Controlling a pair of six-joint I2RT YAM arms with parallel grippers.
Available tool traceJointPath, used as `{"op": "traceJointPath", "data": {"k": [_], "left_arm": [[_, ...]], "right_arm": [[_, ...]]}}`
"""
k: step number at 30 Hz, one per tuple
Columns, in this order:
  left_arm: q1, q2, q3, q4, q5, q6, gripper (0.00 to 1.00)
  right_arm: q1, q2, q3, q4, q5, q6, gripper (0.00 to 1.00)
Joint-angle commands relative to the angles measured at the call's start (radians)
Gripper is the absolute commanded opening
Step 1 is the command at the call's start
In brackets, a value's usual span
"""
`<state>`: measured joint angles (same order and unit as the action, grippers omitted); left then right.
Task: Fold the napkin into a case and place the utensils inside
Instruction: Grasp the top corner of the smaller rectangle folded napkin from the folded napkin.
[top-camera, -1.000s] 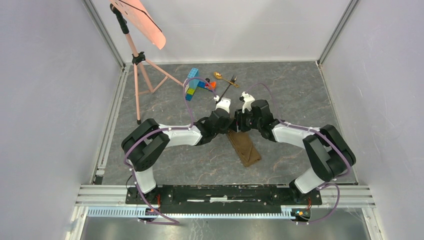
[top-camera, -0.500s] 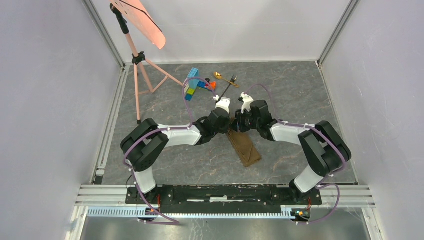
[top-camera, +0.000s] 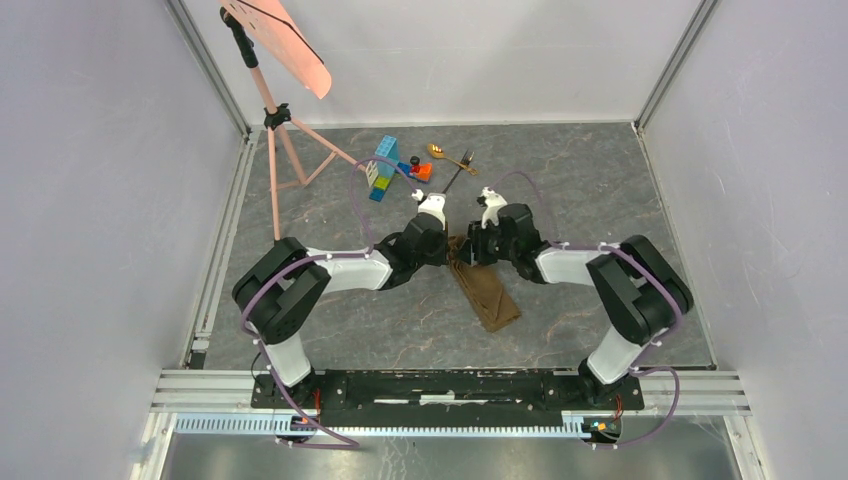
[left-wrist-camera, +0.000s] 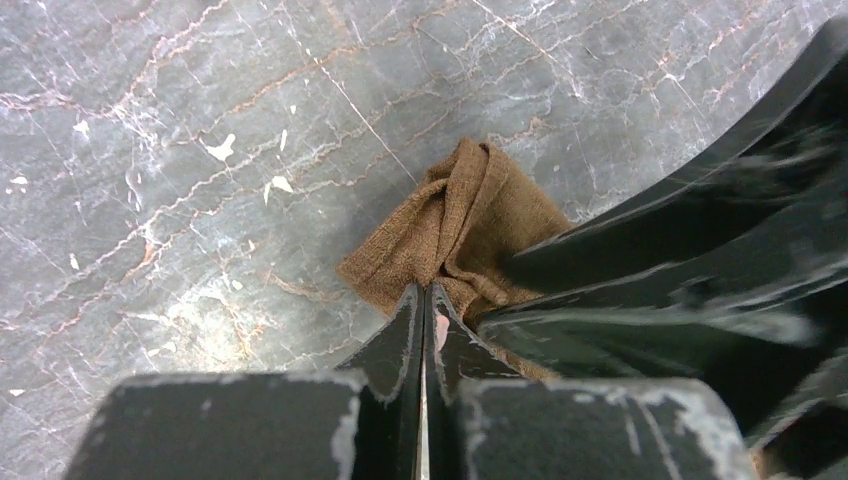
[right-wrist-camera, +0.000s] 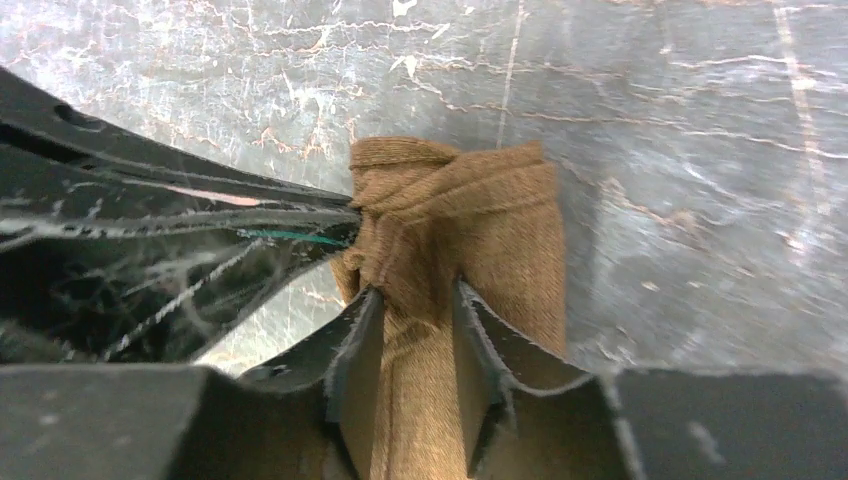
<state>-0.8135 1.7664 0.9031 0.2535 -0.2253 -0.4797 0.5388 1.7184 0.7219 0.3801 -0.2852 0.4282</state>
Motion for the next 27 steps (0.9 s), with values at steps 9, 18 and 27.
{"op": "traceJointPath", "data": {"k": [9,18,27], "left_arm": [[0.010,-0.064,-0.044,0.069,0.033,-0.054,0.02],[0.009,-0.060,-0.038,0.076,0.052,-0.062,0.02],[0.017,-0.047,-0.042,0.090,0.067,-0.079,0.02]], "right_arm": [[-0.080,-0.150,-0.023,-0.009,-0.139,-0.038,0.46],[-0.066,-0.001,0.008,0.147,-0.203,0.054,0.20],[-0.003,0.157,0.100,0.117,-0.149,0.025,0.19]]}}
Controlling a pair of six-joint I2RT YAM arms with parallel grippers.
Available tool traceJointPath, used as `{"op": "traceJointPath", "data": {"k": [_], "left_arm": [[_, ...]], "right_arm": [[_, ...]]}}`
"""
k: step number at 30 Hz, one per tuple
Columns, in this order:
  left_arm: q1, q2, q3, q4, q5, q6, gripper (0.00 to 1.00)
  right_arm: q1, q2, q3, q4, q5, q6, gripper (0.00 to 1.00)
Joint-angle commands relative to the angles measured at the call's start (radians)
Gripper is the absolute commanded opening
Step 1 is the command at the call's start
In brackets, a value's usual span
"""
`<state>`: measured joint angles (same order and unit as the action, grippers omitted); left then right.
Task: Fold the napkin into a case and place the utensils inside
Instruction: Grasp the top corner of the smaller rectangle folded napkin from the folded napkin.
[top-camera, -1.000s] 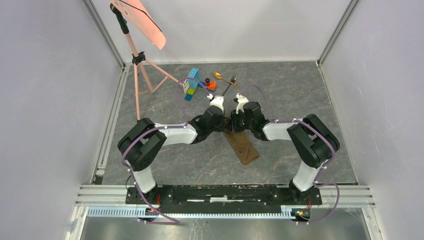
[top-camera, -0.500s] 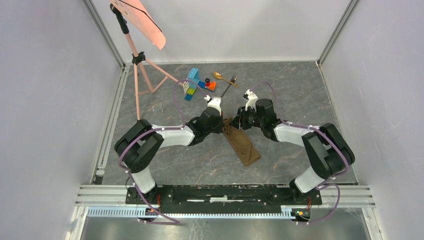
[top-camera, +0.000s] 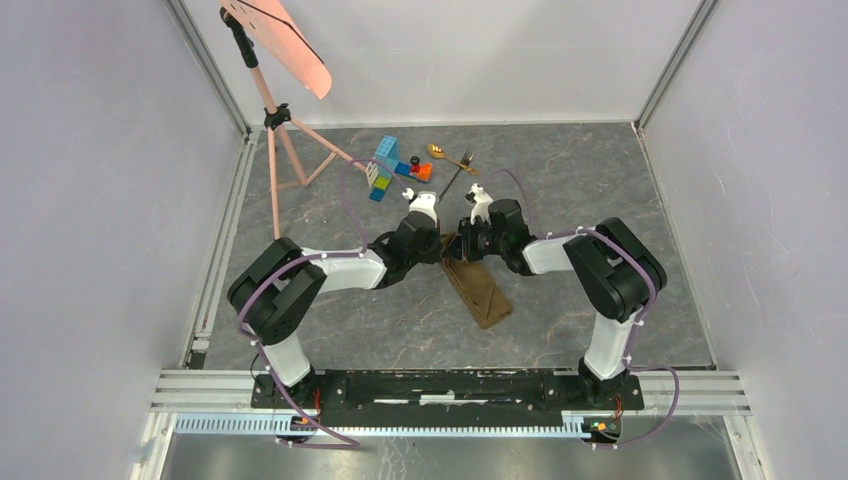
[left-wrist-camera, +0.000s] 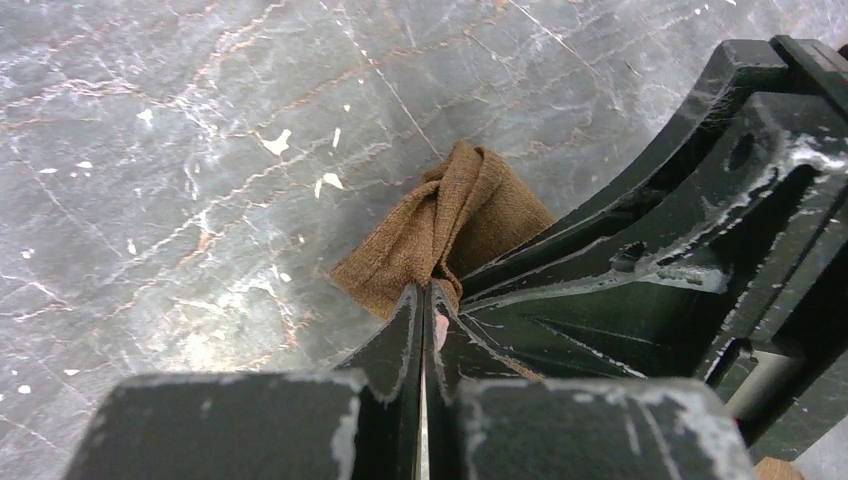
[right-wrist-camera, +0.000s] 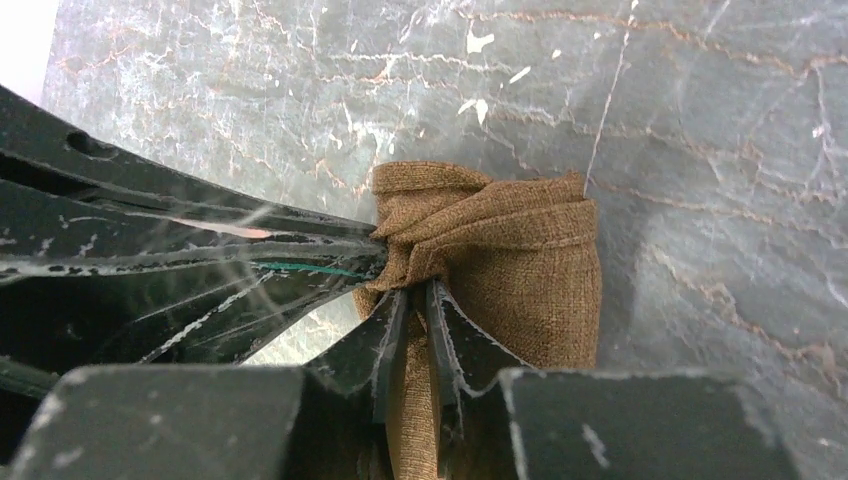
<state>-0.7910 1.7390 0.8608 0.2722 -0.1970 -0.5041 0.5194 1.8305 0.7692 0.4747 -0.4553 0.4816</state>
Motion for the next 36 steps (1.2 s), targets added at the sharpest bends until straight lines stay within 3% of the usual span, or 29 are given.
{"op": "traceJointPath", "data": {"k": [1,8,12,15,20,27,30,33,36], "left_arm": [[-0.001,-0.022,-0.003,0.068,0.040,-0.054,0.02],[0.004,-0.046,-0.034,0.073,0.034,-0.045,0.02],[0.004,-0.045,-0.027,0.068,0.036,-0.042,0.02],[0.004,-0.050,-0.025,0.068,0.042,-0.043,0.02],[0.004,-0.058,-0.020,0.067,0.046,-0.038,0.02],[0.004,-0.056,-0.005,0.079,0.092,-0.054,0.02],[0.004,-0.069,-0.002,0.061,0.098,-0.061,0.02],[0.004,-0.078,-0.014,0.054,0.074,-0.054,0.02],[0.004,-0.086,-0.017,0.032,0.046,-0.032,0.02]], "right_arm": [[-0.001,0.007,0.001,0.055,0.028,-0.024,0.20],[-0.082,-0.143,-0.088,0.056,-0.078,-0.016,0.32],[-0.082,-0.155,-0.076,0.062,-0.087,-0.006,0.31],[-0.080,-0.117,-0.067,0.102,-0.111,0.031,0.24],[-0.052,-0.038,-0.059,0.183,-0.112,0.079,0.21],[0.016,0.184,0.052,0.236,-0.078,0.108,0.14],[-0.008,0.118,-0.006,0.244,-0.045,0.093,0.16],[-0.039,0.043,-0.010,0.153,-0.073,0.060,0.21],[-0.074,-0.032,-0.072,0.175,-0.105,0.073,0.28]]}}
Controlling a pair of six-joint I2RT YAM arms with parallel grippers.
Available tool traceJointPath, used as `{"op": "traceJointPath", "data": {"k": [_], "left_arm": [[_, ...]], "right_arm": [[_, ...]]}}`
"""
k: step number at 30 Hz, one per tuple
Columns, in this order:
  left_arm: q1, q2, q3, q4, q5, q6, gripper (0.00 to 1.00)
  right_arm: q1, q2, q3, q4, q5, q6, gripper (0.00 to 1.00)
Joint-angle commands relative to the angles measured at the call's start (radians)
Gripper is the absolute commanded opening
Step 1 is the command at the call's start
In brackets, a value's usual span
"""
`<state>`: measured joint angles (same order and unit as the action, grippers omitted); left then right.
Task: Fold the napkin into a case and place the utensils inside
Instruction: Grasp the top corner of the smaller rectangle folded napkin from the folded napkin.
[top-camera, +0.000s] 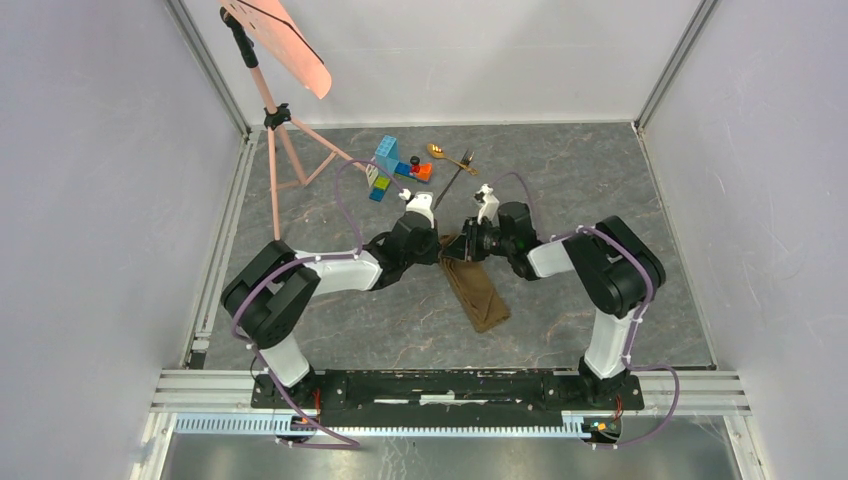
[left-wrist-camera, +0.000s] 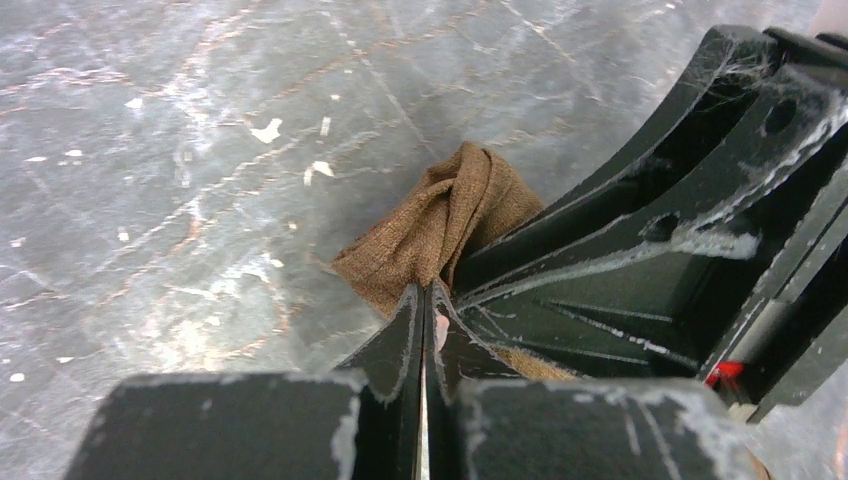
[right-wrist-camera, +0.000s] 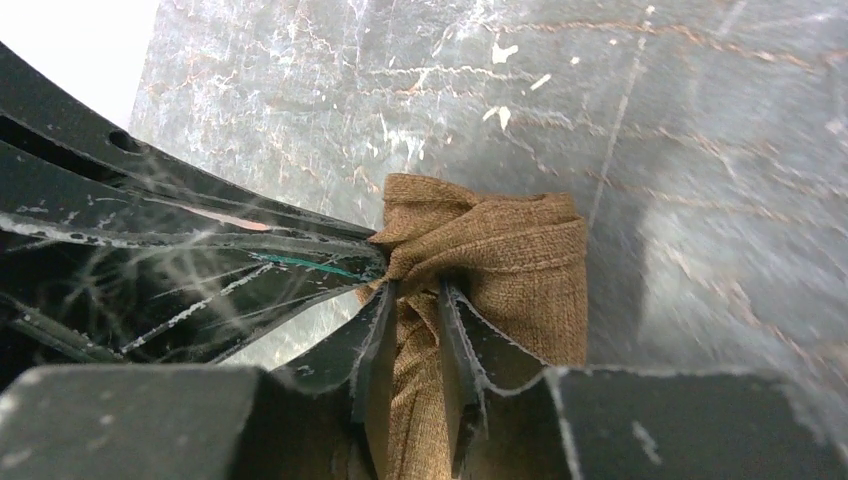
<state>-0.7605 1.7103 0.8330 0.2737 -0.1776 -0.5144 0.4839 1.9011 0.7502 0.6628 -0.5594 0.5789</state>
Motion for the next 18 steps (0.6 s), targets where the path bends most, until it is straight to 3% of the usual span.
{"op": "traceJointPath", "data": {"k": [1,4,10,18], "left_arm": [[-0.027,-0.060,0.010,0.026,0.019,-0.014,0.02],[-0.026,-0.070,0.009,0.018,0.013,-0.001,0.02],[-0.026,-0.067,0.024,0.008,0.023,0.005,0.02],[-0.026,-0.035,0.047,0.015,0.059,0.001,0.02]], "right_arm": [[-0.047,-0.119,-0.064,-0.020,-0.007,-0.027,0.30],[-0.053,-0.157,-0.083,-0.020,-0.017,-0.028,0.30],[-0.049,-0.149,-0.066,-0.003,-0.028,-0.004,0.14],[0.027,-0.013,0.000,0.124,-0.038,0.088,0.11]]}}
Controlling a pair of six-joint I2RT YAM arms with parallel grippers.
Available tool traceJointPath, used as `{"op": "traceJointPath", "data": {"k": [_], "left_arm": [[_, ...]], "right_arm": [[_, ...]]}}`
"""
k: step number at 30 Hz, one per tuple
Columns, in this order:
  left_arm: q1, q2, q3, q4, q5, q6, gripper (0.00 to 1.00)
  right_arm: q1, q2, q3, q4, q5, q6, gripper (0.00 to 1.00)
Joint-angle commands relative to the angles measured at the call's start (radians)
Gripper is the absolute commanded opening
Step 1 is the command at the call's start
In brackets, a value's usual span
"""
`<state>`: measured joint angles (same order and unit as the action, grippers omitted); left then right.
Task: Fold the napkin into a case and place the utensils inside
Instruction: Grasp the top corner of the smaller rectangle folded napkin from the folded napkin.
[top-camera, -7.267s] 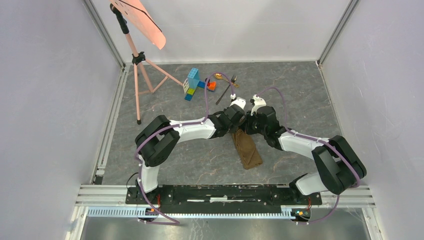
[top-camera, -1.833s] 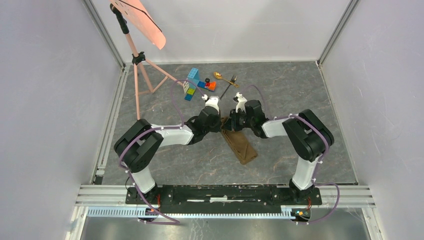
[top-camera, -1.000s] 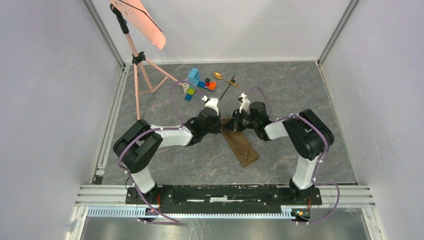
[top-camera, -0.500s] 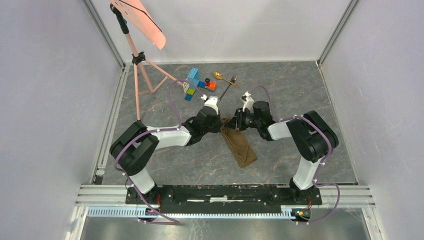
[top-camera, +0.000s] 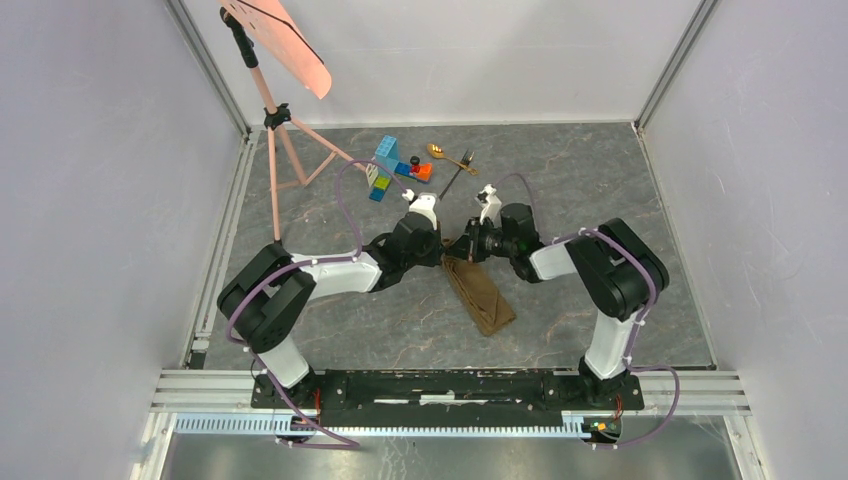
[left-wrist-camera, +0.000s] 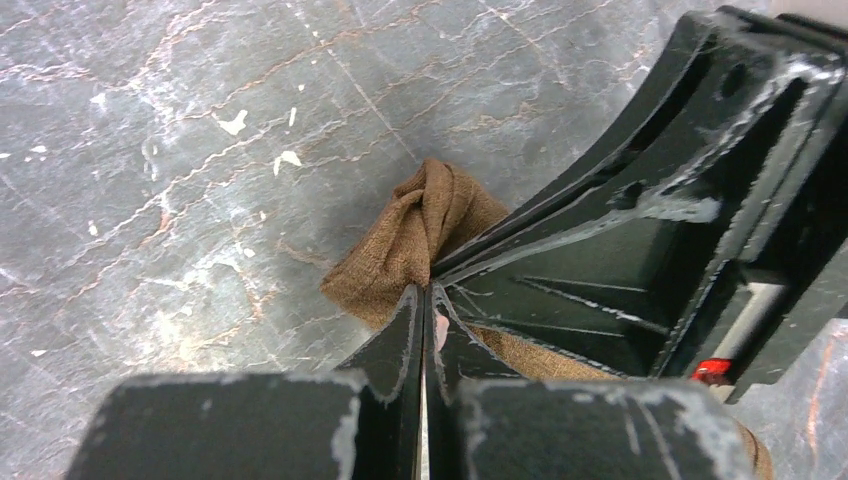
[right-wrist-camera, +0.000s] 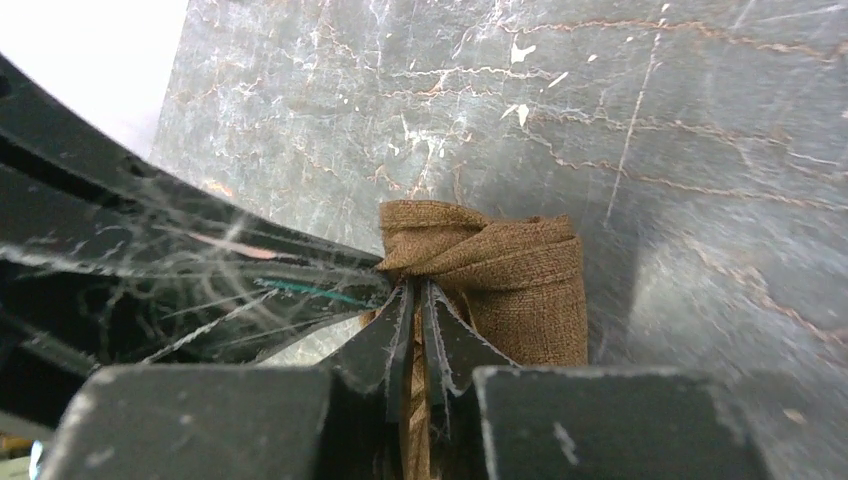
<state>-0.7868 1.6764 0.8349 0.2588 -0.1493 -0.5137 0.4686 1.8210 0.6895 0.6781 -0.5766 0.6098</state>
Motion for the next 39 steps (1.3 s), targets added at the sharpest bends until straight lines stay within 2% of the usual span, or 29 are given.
{"op": "traceJointPath", "data": {"k": [1,5,7,9,16,19,22,29,31,33,36,39], "left_arm": [[0.000,0.007,0.047,0.030,0.037,-0.004,0.02],[0.000,0.025,0.040,0.046,0.044,-0.020,0.02],[0.000,0.013,0.030,0.031,0.029,-0.022,0.02],[0.000,-0.009,0.009,0.031,0.006,-0.019,0.02],[0.003,-0.025,-0.007,0.001,-0.028,-0.013,0.02],[0.002,-0.027,-0.004,0.000,-0.029,-0.013,0.02],[0.002,-0.024,0.005,-0.002,-0.016,-0.015,0.02],[0.004,0.010,0.030,-0.007,0.015,-0.040,0.02],[0.014,0.027,0.039,-0.024,0.027,-0.072,0.02],[0.020,0.027,0.038,-0.050,0.010,-0.083,0.05],[0.028,0.006,0.033,-0.093,-0.009,-0.084,0.10],[0.030,-0.046,0.033,-0.156,-0.010,-0.101,0.27]], "right_arm": [[0.051,0.089,0.076,0.124,-0.012,0.066,0.11],[0.054,0.217,0.149,0.067,0.036,0.044,0.15],[0.036,0.182,0.093,0.085,0.066,0.039,0.18],[0.029,0.145,0.087,0.030,0.054,0.004,0.23],[-0.022,-0.014,-0.007,0.007,-0.023,0.005,0.28],[-0.028,-0.043,-0.026,-0.002,-0.026,-0.014,0.28],[-0.017,-0.018,-0.016,0.010,-0.022,-0.010,0.22],[0.081,0.166,0.126,0.056,0.018,0.050,0.18],[0.077,0.157,0.120,0.069,0.001,0.069,0.19],[0.059,0.087,0.074,0.051,0.004,0.044,0.22],[0.029,-0.008,0.052,-0.077,-0.035,-0.041,0.27],[0.014,-0.087,0.031,-0.165,-0.066,-0.115,0.37]]}}
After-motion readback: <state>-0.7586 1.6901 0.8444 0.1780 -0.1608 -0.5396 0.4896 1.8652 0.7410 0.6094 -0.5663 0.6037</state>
